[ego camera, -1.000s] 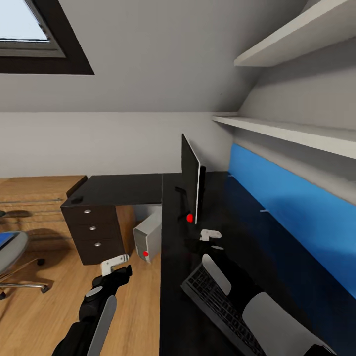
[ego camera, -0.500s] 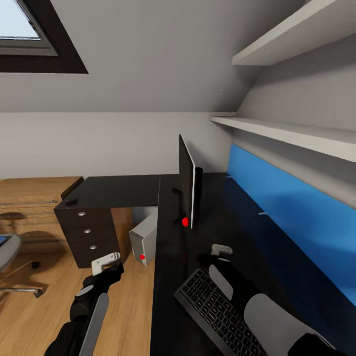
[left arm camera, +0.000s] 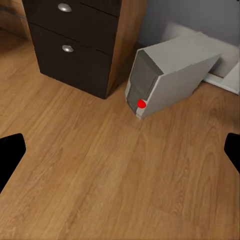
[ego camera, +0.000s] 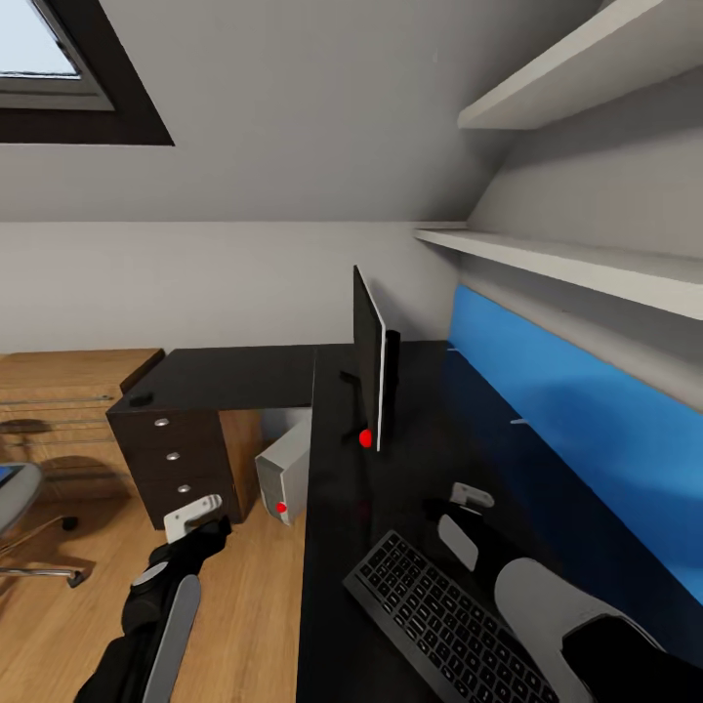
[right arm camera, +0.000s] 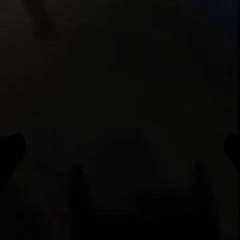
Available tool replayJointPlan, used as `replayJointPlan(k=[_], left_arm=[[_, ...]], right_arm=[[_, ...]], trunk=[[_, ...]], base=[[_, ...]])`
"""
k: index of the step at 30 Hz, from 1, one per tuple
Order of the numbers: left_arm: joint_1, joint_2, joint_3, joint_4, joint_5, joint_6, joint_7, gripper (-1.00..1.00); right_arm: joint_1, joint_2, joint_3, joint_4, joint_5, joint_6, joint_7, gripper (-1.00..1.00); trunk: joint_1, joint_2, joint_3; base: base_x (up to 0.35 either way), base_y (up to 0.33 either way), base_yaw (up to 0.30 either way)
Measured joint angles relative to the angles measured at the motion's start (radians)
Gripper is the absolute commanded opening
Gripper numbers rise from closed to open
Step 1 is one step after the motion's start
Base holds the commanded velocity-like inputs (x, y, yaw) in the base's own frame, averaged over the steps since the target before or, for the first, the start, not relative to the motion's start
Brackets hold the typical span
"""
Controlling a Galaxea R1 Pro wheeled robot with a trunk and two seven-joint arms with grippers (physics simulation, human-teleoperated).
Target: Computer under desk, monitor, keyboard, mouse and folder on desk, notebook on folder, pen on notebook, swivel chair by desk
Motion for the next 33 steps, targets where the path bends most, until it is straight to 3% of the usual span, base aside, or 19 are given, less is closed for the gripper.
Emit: replayJointPlan(k=[3,8,15,33], left_arm=[[0.000,-0.001,0.019,-0.018,0.020,0.000,0.000,1.00],[0.000,0.000,0.035,-0.034,0.072,0.002,0.000,1.00],[0.000,0.000,0.038,-0.038,0.091,0.003,0.002,1.00],[0.000,-0.001,0.035,-0.039,0.094,0.004,0.002,1.00]], right_arm=[[-0.002,-0.002,-0.018,0.003,-0.010,0.002,0.000,1.00],[-0.004,-0.006,-0.039,-0.005,-0.069,0.022,-0.004,1.00],[-0.005,-0.004,-0.048,-0.100,-0.124,0.035,-0.012,1.00],[-0.005,-0.003,-0.053,-0.128,-0.132,0.038,-0.013,1.00]], trunk=[[0.008,-0.014,-0.006],[0.027,-0.049,-0.022],[0.054,-0.098,-0.044],[0.123,-0.224,-0.100]], base=[[0.000,0.000,0.000],[0.000,0.000,0.000],[0.000,0.000,0.000],[0.000,0.000,0.000]])
